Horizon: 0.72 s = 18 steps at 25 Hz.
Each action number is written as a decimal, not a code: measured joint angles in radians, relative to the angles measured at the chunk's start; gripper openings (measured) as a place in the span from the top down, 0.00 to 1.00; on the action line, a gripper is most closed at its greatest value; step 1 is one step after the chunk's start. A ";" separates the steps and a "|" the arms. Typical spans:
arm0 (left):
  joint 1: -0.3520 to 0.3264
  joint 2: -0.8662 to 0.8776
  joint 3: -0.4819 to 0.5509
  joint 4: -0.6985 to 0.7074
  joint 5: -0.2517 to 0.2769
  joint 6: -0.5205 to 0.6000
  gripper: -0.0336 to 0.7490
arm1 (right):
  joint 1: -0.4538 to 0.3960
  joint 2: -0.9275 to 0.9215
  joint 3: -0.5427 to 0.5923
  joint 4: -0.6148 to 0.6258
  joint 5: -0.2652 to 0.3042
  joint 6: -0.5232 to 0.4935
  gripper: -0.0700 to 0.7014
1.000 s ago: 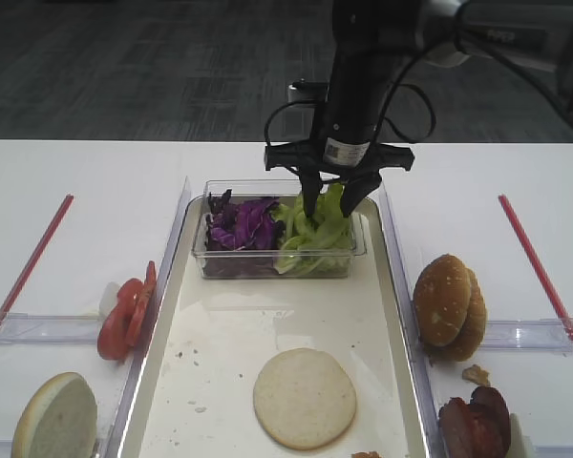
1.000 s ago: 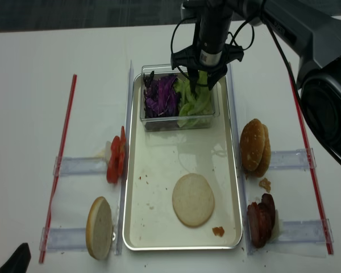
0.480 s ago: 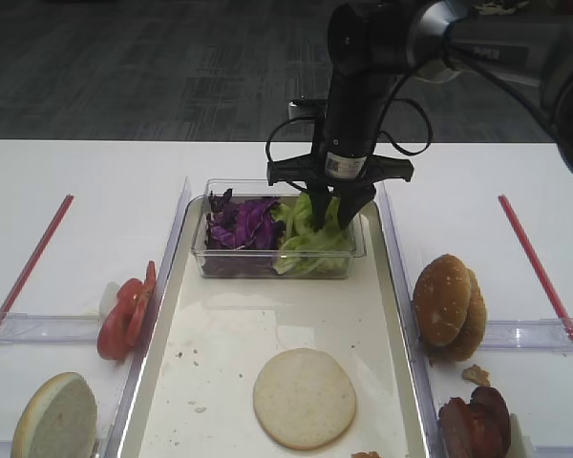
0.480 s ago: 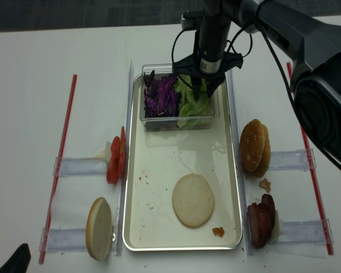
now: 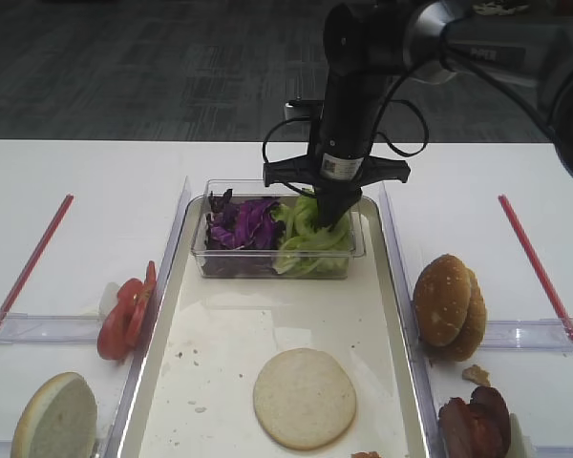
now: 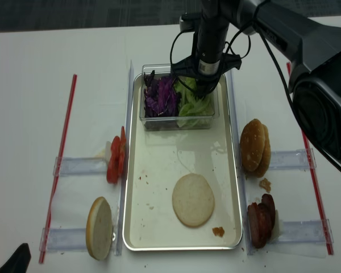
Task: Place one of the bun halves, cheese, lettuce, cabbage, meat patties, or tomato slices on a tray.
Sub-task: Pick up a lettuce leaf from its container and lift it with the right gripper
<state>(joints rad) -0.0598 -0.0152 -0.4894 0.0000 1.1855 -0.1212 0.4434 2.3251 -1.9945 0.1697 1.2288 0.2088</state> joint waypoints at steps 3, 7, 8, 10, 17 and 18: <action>0.000 0.000 0.000 0.000 0.000 0.000 0.10 | 0.000 -0.004 0.000 -0.004 0.000 0.000 0.85; 0.000 0.000 0.000 0.000 0.000 0.000 0.10 | 0.000 -0.033 0.000 -0.006 0.000 0.002 0.85; 0.000 0.000 0.000 0.000 0.000 0.000 0.10 | 0.000 -0.043 0.000 -0.006 0.000 0.002 0.85; 0.000 0.000 0.000 0.000 0.000 0.000 0.10 | 0.000 -0.055 0.000 0.001 0.000 0.002 0.85; 0.000 0.000 0.000 0.000 0.000 0.000 0.10 | 0.000 -0.095 0.000 0.001 0.000 0.002 0.85; 0.000 0.000 0.000 0.000 0.000 0.000 0.10 | 0.000 -0.103 0.000 0.001 0.002 0.002 0.85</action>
<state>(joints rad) -0.0598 -0.0152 -0.4894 0.0000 1.1855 -0.1212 0.4434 2.2222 -1.9945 0.1708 1.2310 0.2105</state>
